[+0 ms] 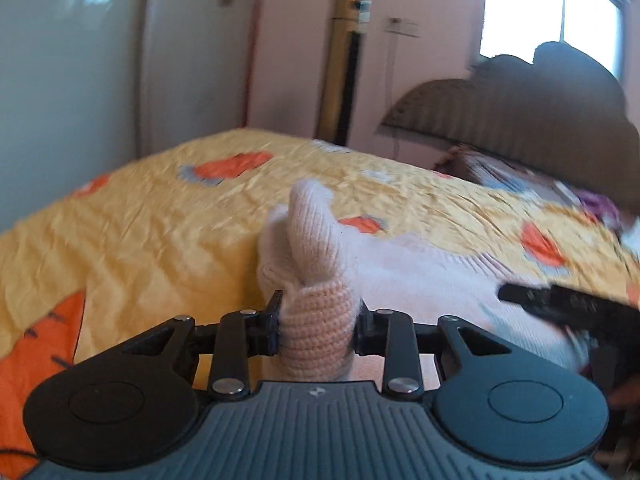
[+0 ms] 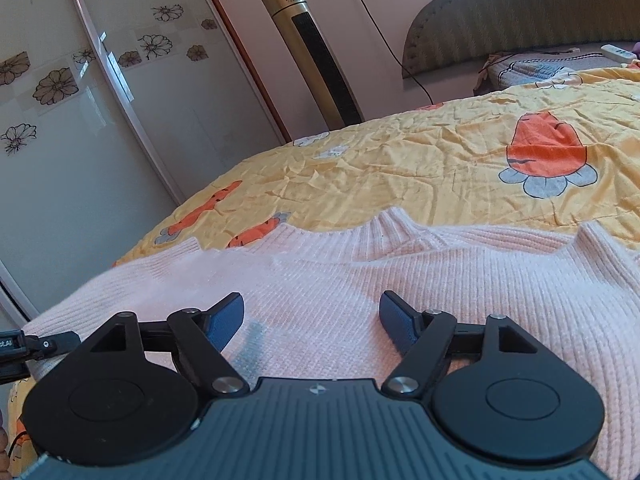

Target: Fold small clothes

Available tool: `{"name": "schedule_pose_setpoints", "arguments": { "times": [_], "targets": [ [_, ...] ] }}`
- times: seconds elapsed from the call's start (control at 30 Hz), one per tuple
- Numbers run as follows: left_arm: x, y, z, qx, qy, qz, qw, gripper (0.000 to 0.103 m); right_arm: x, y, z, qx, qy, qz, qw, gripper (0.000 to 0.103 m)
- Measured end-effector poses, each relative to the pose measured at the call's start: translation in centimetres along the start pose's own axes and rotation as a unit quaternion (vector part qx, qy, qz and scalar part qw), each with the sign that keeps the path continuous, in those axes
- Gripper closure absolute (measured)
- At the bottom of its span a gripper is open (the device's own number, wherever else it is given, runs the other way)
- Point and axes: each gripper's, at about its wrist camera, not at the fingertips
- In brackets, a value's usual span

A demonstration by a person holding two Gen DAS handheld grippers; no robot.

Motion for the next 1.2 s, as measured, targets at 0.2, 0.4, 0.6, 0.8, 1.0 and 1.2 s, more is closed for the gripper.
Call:
{"name": "schedule_pose_setpoints", "arguments": {
  "times": [0.2, 0.4, 0.6, 0.8, 1.0, 1.2],
  "targets": [
    [-1.4, -4.4, 5.3, 0.153, -0.046, 0.041, 0.9863, 0.072, -0.1, 0.0, 0.2, 0.01, 0.003, 0.002, 1.0, 0.025],
    [-1.6, -4.2, 4.5, 0.14, -0.056, 0.042, 0.9877, 0.072, 0.2, 1.6, -0.1, 0.056, -0.013, -0.035, 0.998, 0.021],
    [-2.0, -4.4, 4.1, 0.135, -0.061, 0.044, 0.988, 0.072, 2.9, 2.8, -3.2, 0.224, 0.118, -0.161, 0.954, 0.009],
    [-2.0, -4.2, 3.5, 0.12, -0.069, 0.047, 0.9893, 0.072, 7.4, 3.3, -10.4, 0.116, 0.116, -0.227, 0.96, 0.014],
    [-1.9, -4.4, 3.7, 0.127, -0.062, 0.05, 0.9887, 0.072, 12.3, 3.1, -15.2, 0.006, 0.091, -0.275, 0.957, 0.022],
    [-2.2, -3.5, 3.7, 0.124, -0.068, 0.043, 0.989, 0.072, 13.2, 2.9, -14.9, -0.062, 0.097, -0.269, 0.956, 0.07]
  ]
}}
Point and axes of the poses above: each gripper's, at about its wrist camera, not at the fingertips, and x roughly the way its jaws point, z to its right, y to its top, and after that the axes turned 12 degrees about z, right-handed
